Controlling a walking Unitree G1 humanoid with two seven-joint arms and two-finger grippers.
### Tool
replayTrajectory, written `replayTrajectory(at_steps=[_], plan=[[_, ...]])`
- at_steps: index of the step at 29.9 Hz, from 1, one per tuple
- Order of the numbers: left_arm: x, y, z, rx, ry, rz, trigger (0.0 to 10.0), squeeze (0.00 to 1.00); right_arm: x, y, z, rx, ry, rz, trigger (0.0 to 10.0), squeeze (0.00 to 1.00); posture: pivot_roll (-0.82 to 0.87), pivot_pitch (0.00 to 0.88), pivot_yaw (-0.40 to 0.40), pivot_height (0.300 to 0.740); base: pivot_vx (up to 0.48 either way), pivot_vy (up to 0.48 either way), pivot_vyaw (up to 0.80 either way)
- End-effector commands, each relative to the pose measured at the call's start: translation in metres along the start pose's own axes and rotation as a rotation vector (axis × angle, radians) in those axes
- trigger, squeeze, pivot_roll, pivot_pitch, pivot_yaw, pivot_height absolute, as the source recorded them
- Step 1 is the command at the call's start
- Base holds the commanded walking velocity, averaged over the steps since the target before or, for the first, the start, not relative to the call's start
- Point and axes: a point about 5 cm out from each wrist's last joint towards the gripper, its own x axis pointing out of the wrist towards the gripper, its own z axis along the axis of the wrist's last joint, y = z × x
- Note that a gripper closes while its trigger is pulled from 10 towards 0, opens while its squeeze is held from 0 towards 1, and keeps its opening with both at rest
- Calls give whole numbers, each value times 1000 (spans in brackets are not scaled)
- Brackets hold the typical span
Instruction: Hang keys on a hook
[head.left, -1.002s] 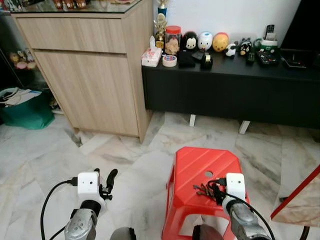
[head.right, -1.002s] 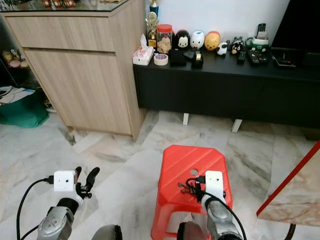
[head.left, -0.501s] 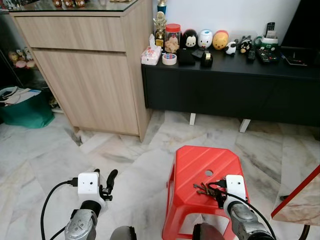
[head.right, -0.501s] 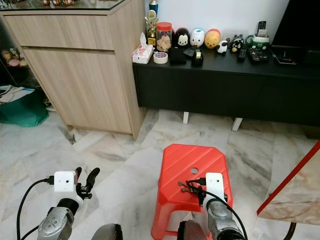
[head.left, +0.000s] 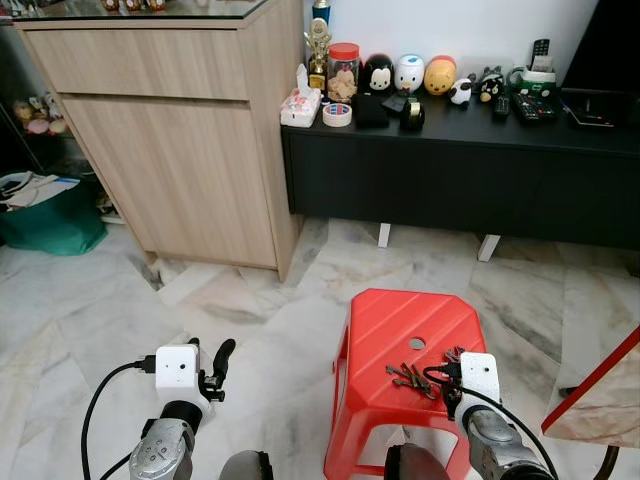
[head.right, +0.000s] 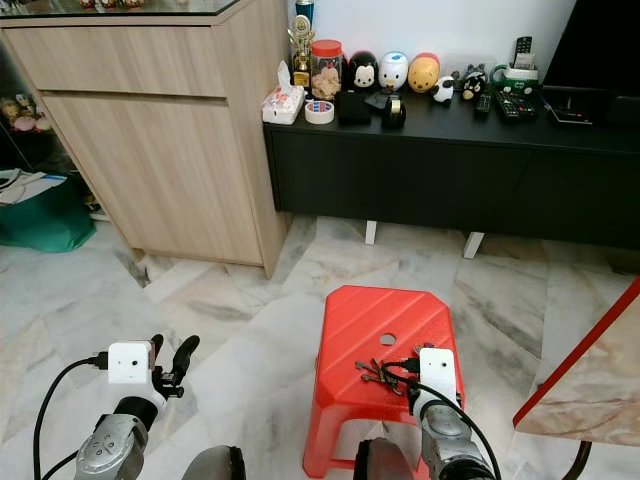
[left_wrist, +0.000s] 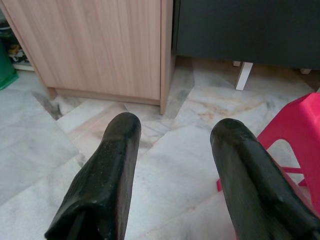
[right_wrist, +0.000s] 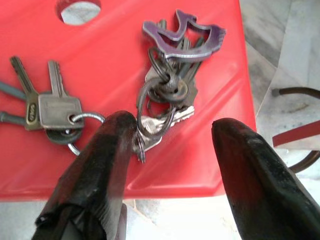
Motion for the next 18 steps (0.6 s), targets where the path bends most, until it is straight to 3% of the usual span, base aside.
replayTrajectory(at_steps=[1, 18], plan=[[-3, 1, -5, 4, 27, 4, 10000, 0, 1, -1, 4, 13, 3, -4, 10000, 0, 40, 59, 7, 618, 0, 0, 0], [-6, 0, -8, 1, 32, 9, 10000, 0, 2, 10, 26, 30, -91, 59, 10000, 0, 42, 81, 0, 618, 0, 0, 0]])
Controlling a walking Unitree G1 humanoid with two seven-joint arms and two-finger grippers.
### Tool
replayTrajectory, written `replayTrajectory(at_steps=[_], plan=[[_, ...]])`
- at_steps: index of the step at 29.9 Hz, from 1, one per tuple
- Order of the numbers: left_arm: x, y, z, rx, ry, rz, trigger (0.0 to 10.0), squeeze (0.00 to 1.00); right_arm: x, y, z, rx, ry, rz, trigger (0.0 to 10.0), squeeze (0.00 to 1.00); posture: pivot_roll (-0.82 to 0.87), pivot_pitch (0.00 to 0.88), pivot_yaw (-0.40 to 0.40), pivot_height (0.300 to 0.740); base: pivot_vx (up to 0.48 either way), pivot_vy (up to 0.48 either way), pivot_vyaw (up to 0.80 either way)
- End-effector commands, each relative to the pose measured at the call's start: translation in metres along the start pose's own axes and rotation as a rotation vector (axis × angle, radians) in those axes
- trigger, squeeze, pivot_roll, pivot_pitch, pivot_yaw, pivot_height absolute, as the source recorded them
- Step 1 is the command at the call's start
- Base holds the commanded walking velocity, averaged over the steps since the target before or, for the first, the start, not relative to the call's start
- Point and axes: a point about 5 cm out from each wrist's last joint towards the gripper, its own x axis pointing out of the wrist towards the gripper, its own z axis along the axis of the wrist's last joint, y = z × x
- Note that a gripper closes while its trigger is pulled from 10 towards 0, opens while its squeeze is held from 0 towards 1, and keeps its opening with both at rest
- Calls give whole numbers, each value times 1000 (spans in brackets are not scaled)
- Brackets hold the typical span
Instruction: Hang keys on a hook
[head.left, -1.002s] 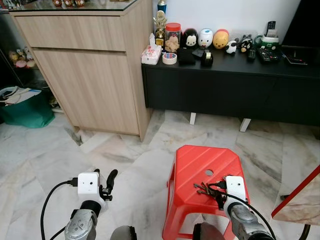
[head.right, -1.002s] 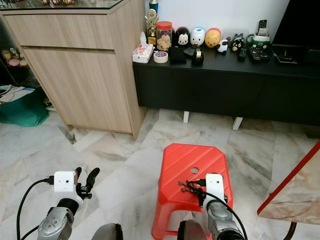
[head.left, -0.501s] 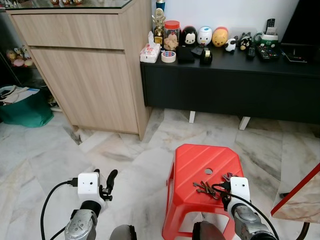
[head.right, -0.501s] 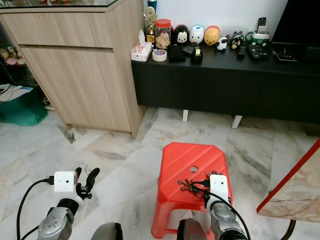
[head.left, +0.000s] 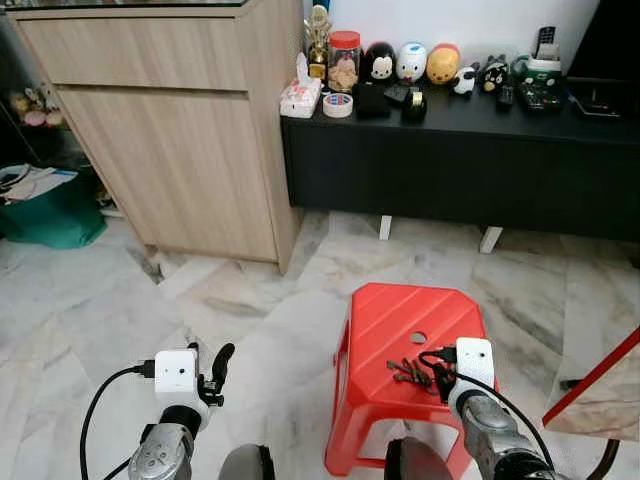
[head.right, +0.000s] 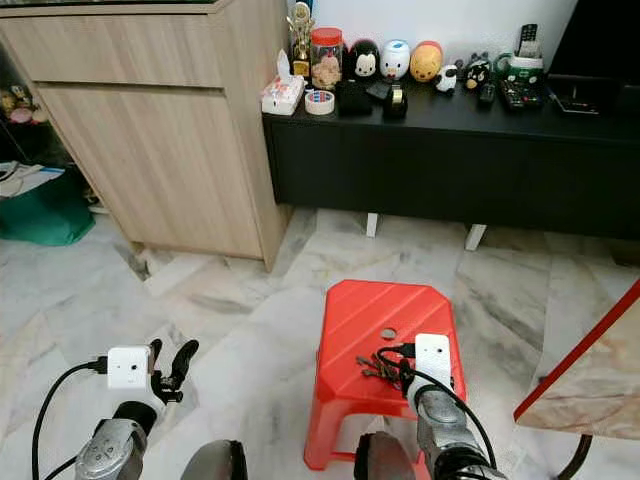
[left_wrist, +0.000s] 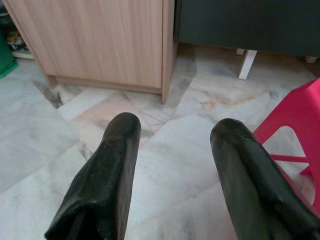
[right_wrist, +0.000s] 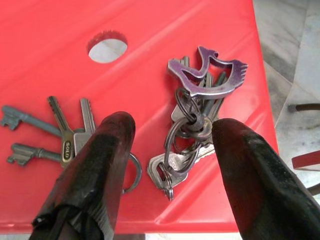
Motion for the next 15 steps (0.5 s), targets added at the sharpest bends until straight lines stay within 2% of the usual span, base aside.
replayTrajectory(at_steps=[1, 5, 14, 15], plan=[[-3, 0, -3, 4, 17, 0, 10000, 0, 1, 1, 4, 0, -7, 2, 10000, 0, 42, 81, 0, 618, 0, 0, 0], [-7, -1, -6, 3, 25, 1, 10000, 0, 0, -3, -1, -33, 13, -18, 10000, 0, 39, 89, -5, 618, 0, 0, 0], [-9, -3, -7, 0, 27, 1, 10000, 0, 0, -2, 0, -27, -5, 0, 10000, 0, 39, 107, -11, 618, 0, 0, 0], [-10, -3, -8, -1, 28, 2, 10000, 0, 0, -1, 0, -31, -6, 2, 4824, 0, 40, 111, -13, 618, 0, 0, 0]])
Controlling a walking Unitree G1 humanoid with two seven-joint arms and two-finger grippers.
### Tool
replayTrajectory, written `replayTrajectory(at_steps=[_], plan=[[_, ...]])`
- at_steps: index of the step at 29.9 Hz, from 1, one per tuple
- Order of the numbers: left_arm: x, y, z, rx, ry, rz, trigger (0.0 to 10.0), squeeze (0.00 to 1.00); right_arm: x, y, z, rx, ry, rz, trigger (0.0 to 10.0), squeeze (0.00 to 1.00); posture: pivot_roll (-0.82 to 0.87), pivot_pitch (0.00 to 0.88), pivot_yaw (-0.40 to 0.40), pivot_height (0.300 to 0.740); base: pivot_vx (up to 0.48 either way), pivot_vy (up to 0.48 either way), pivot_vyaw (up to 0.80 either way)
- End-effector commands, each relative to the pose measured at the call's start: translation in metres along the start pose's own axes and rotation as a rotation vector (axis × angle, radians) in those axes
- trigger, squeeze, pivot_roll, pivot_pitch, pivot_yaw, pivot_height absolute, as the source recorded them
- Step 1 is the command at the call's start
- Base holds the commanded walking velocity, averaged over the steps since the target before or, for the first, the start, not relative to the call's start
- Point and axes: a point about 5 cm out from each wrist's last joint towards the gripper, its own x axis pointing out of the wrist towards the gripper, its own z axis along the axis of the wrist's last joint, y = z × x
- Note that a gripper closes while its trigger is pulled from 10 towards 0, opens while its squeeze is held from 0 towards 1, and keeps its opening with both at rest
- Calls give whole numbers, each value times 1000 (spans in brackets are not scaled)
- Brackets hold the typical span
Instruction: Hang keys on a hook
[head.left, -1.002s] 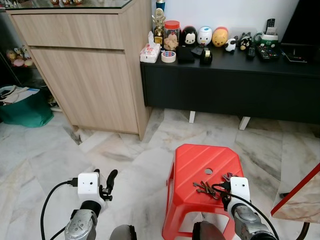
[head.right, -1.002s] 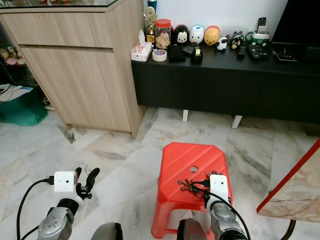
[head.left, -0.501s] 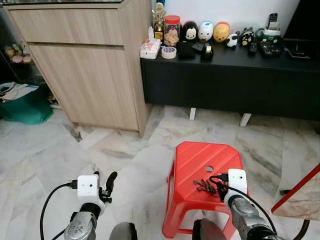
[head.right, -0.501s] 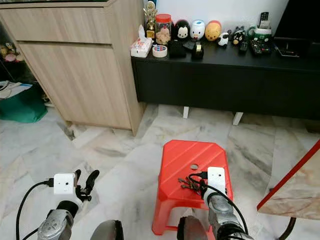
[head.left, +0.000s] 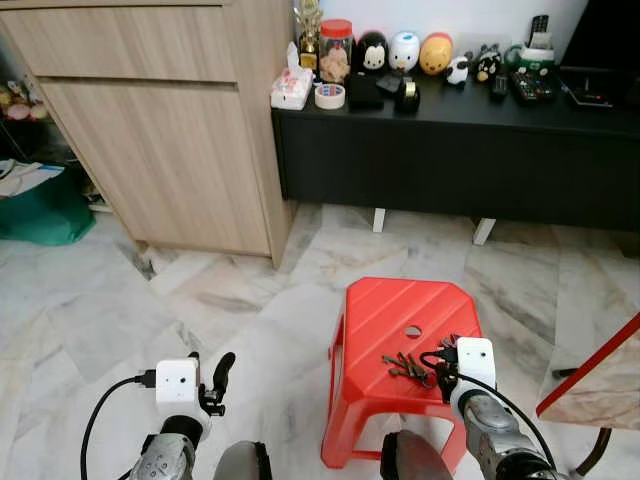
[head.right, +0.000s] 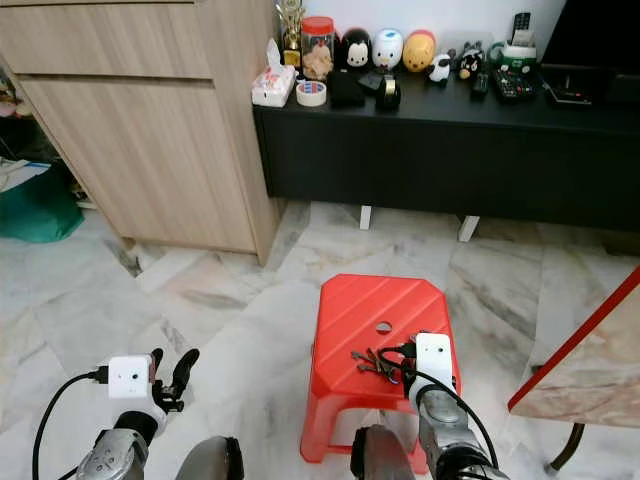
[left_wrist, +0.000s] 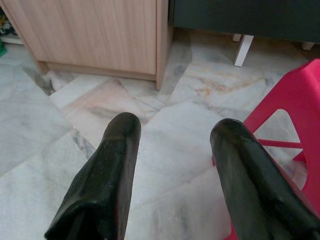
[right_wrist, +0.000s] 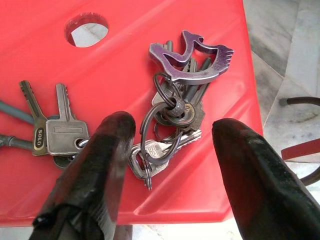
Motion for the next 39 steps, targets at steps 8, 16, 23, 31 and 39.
replayTrajectory(at_steps=[8, 16, 23, 31, 39], plan=[[-3, 2, -3, 7, 13, 5, 10000, 0, 0, 5, 0, -25, -5, 14, 0, 0, 43, 119, -12, 618, 0, 0, 0], [-1, 3, -5, 8, 21, 8, 10000, 0, 0, 6, 1, -21, -5, 9, 0, 0, 42, 114, -11, 618, 0, 0, 0], [0, 5, -7, 10, 27, 9, 10000, 0, 0, 6, 1, -17, -3, 5, 0, 0, 43, 114, -10, 618, 0, 0, 0], [3, 6, -7, 12, 26, 13, 10000, 0, 1, 8, 4, -11, -14, 11, 0, 0, 46, 101, -11, 618, 0, 0, 0], [8, 6, -6, 11, 23, 14, 10000, 0, 2, 11, 19, 21, -81, 14, 0, 0, 47, 78, -13, 618, 0, 0, 0]])
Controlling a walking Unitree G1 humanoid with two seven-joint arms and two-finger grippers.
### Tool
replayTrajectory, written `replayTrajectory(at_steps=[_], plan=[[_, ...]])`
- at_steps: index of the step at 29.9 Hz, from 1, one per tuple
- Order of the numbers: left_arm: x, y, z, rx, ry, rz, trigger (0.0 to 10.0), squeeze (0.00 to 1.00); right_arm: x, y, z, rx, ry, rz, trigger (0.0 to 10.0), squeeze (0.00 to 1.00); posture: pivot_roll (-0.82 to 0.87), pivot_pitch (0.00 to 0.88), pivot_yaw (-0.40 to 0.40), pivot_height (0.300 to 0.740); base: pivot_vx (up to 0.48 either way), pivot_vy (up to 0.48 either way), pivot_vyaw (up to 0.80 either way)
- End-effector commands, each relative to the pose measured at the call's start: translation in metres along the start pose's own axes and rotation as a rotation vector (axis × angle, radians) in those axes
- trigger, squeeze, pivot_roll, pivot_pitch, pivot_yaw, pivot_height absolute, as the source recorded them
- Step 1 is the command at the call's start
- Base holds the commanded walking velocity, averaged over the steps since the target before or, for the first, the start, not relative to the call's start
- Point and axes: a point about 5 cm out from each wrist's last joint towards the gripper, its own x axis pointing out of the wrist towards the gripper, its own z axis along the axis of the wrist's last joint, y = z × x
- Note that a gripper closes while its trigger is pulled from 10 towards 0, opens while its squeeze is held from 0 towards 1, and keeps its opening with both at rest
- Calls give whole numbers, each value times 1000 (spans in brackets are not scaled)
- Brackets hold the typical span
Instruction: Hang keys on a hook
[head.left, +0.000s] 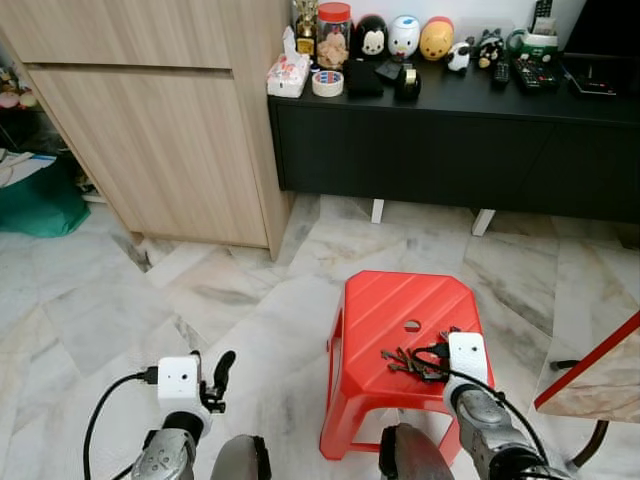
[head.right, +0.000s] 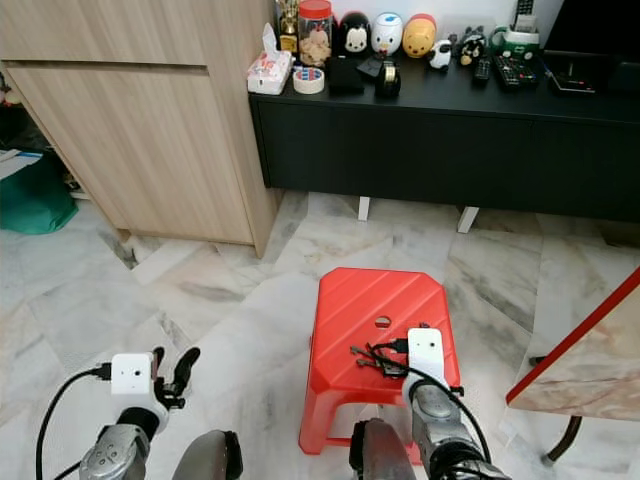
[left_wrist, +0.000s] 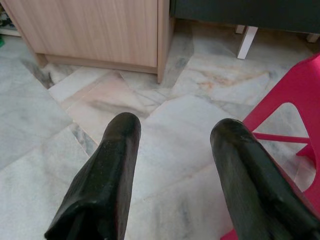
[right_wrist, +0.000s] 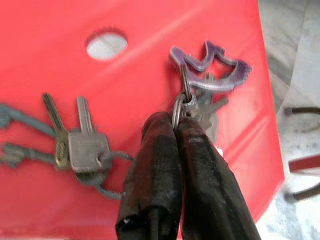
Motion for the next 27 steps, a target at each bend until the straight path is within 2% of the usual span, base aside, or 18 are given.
replayTrajectory(at_steps=[1, 8, 9, 10, 19, 22, 27], plan=[[0, 4, -3, 10, 12, 12, 10000, 0, 1, 2, 11, 36, -50, -1, 0, 0, 48, 74, -14, 618, 0, 0, 0], [3, 10, -5, 14, 16, 38, 10000, 0, 2, -5, 43, 106, -228, -41, 0, 0, 48, 47, -20, 618, 0, 0, 0], [3, 11, -5, 15, 19, 43, 10000, 0, 2, -6, 47, 115, -257, -38, 2314, 0, 46, 44, -21, 618, 0, 0, 0], [2, 13, -8, 17, 28, 51, 10000, 0, 0, -6, 54, 110, -312, -29, 10000, 0, 43, 34, -24, 618, 0, 0, 0], [-5, 22, -18, 30, 53, 113, 10000, 0, -10, -13, 56, 134, -443, -37, 10000, 0, 29, 6, -35, 618, 0, 0, 0], [-10, 22, -26, 27, 79, 123, 10000, 0, -12, -13, 54, 171, -455, -39, 10000, 0, 18, 0, -33, 632, 0, 0, 0], [-11, 20, -30, 22, 93, 124, 10000, 0, -13, -13, 52, 179, -458, -41, 10000, 0, 19, 0, -33, 647, 0, 0, 0]])
